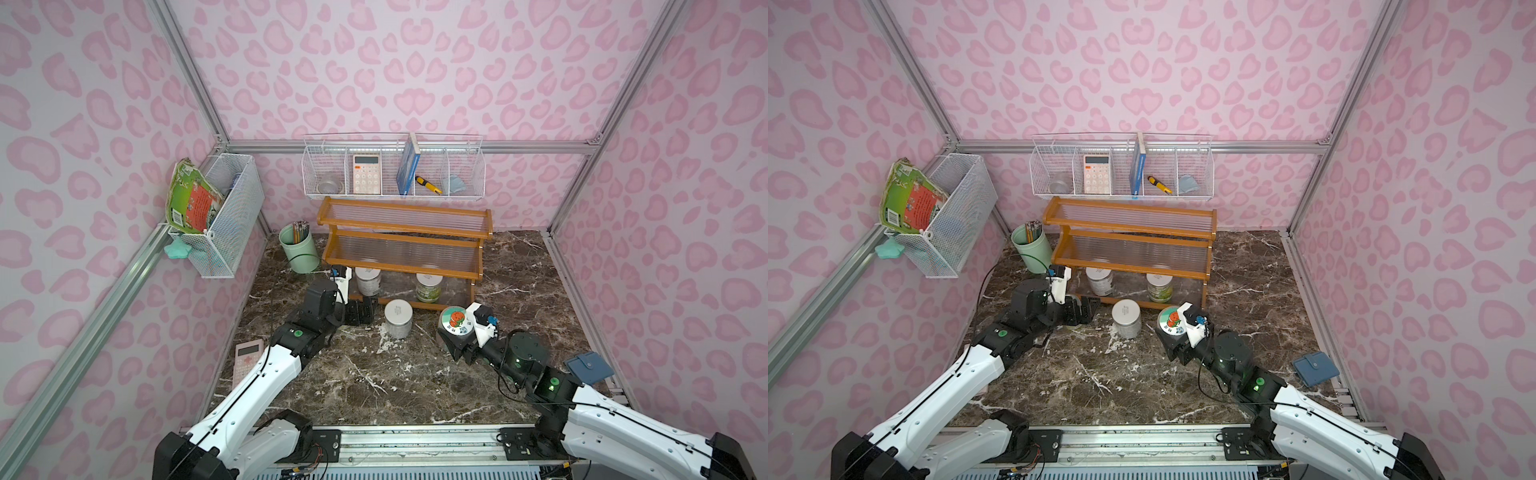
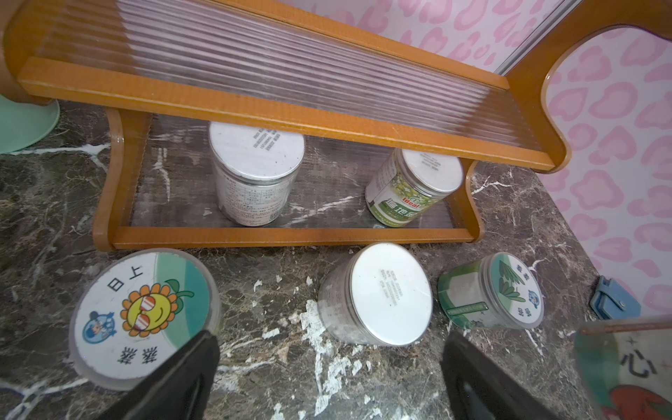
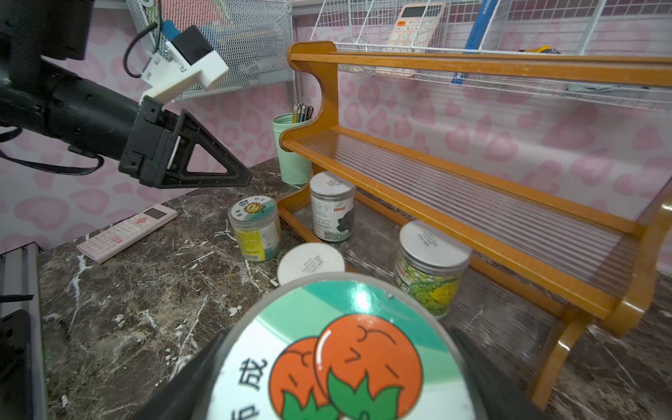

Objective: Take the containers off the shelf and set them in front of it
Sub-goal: Place the container at the center of the board.

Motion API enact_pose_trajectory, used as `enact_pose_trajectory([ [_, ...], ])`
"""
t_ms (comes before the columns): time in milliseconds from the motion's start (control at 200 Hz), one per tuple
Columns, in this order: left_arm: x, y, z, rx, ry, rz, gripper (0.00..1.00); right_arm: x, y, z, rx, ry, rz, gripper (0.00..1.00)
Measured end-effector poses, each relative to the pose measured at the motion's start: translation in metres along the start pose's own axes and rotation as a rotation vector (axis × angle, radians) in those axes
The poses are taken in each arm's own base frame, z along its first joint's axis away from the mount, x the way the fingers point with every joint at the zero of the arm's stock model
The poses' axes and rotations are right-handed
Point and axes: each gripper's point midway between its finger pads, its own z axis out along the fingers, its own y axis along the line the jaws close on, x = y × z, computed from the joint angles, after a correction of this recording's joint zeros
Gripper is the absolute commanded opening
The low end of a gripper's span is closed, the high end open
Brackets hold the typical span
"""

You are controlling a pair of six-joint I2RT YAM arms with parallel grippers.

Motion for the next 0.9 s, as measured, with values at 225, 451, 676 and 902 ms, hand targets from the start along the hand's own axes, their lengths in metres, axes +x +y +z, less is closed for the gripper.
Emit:
enact_pose_trajectory([
  [225,0.002,0.001,-0.002,-0.002,-0.005,0.0,0.99,0.036,0.002,-0.007,0.008,0.056,0.013,0.75],
  [451,0.004,0.002,0.0,-0.005,0.003,-0.001,0.99,0.065,0.004,-0.019,0.003,0.079,0.038,0.75],
  [676,0.009,0.004,0.001,-0.011,0.012,-0.002,0.99,0.088,0.001,-0.03,0.023,0.087,0.072,0.75],
  [902,0.01,0.006,0.002,-0.019,0.012,-0.002,0.99,0.11,-0.009,-0.033,0.071,0.119,0.089,0.76],
])
